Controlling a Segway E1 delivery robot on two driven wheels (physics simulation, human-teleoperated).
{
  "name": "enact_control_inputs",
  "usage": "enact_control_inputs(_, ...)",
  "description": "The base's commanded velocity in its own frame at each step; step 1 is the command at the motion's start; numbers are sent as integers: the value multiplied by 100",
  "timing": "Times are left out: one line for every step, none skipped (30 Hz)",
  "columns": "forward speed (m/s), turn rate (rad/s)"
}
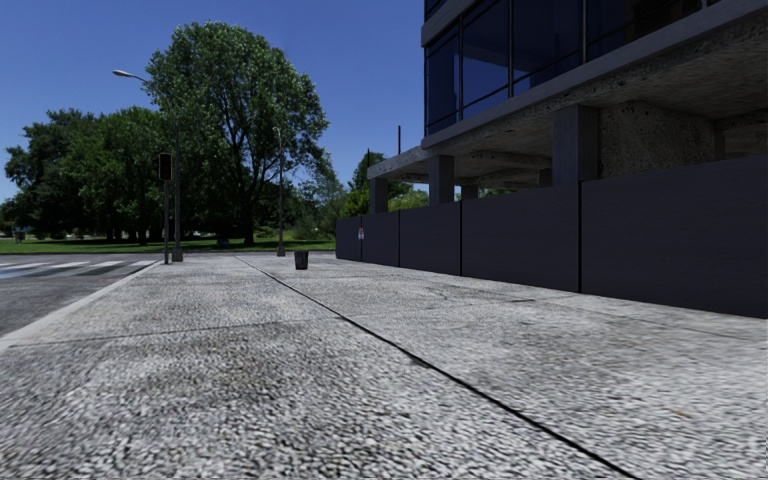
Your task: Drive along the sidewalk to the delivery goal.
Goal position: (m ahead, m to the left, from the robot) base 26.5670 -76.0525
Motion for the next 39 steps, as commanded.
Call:
enact_control_inputs(103,0)
enact_control_inputs(104,0)
enact_control_inputs(104,0)
enact_control_inputs(106,0)
enact_control_inputs(108,0)
enact_control_inputs(110,0)
enact_control_inputs(110,0)
enact_control_inputs(116,0)
enact_control_inputs(126,0)
enact_control_inputs(135,0)
enact_control_inputs(135,0)
enact_control_inputs(141,0)
enact_control_inputs(142,0)
enact_control_inputs(142,0)
enact_control_inputs(143,0)
enact_control_inputs(143,0)
enact_control_inputs(143,0)
enact_control_inputs(143,0)
enact_control_inputs(143,0)
enact_control_inputs(147,0)
enact_control_inputs(178,0)
enact_control_inputs(178,0)
enact_control_inputs(192,0)
enact_control_inputs(197,0)
enact_control_inputs(197,0)
enact_control_inputs(197,0)
enact_control_inputs(198,0)
enact_control_inputs(198,0)
enact_control_inputs(198,0)
enact_control_inputs(198,0)
enact_control_inputs(198,0)
enact_control_inputs(198,0)
enact_control_inputs(198,0)
enact_control_inputs(198,0)
enact_control_inputs(198,0)
enact_control_inputs(198,0)
enact_control_inputs(198,0)
enact_control_inputs(198,0)
enact_control_inputs(198,0)
